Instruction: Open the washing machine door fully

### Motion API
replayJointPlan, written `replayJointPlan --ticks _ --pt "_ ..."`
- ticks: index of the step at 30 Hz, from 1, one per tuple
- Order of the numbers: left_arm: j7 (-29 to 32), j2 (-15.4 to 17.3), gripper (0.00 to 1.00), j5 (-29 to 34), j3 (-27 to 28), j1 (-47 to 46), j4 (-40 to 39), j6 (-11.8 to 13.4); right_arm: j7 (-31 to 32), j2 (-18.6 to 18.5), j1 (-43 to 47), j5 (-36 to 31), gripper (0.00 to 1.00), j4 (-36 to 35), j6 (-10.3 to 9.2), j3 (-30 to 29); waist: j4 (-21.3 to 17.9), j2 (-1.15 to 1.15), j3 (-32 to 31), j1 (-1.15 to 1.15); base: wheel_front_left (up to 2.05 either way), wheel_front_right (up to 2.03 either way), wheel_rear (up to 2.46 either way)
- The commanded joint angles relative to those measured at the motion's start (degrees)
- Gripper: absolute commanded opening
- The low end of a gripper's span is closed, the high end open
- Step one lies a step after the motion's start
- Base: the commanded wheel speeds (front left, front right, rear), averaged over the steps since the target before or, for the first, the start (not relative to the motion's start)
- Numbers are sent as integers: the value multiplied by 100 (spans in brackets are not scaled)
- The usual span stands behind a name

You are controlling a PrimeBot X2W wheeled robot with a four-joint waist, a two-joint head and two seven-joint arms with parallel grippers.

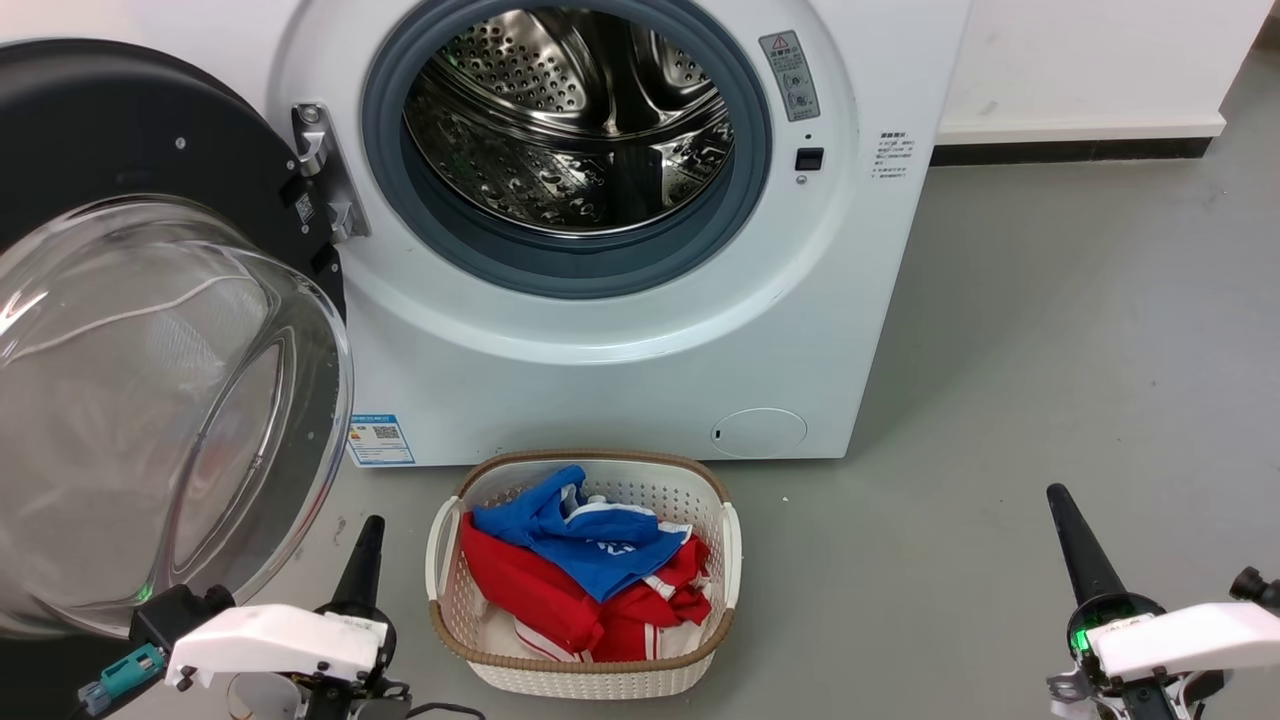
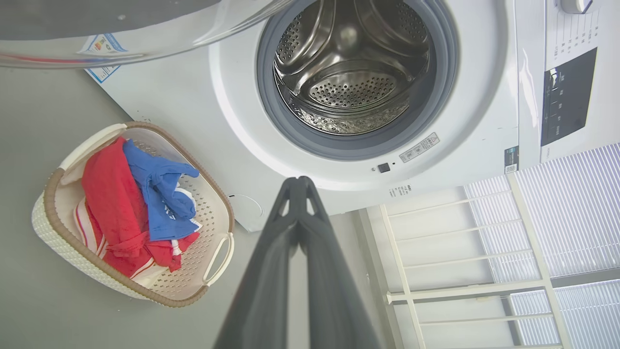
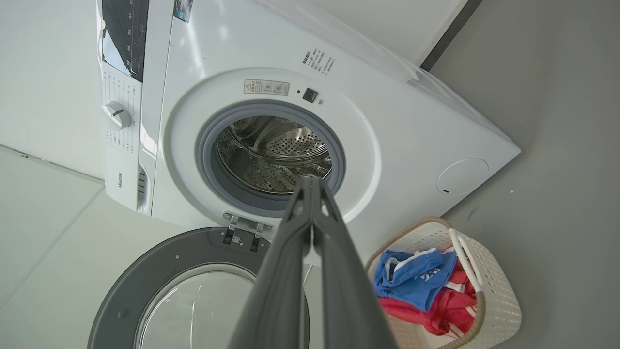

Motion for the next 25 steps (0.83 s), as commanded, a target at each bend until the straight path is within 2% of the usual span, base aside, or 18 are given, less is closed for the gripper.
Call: replayJointPlan --ticks 1,25 --pt "35 -12 0 -114 72 -142 -26 -62 31 6 -149 152 0 -9 2 -23 5 0 3 0 0 0 0" --pt "321 -265 0 -1123 500 -232 72 -438 143 46 -364 1392 0 247 2 -118 88 0 62 0 0 0 0"
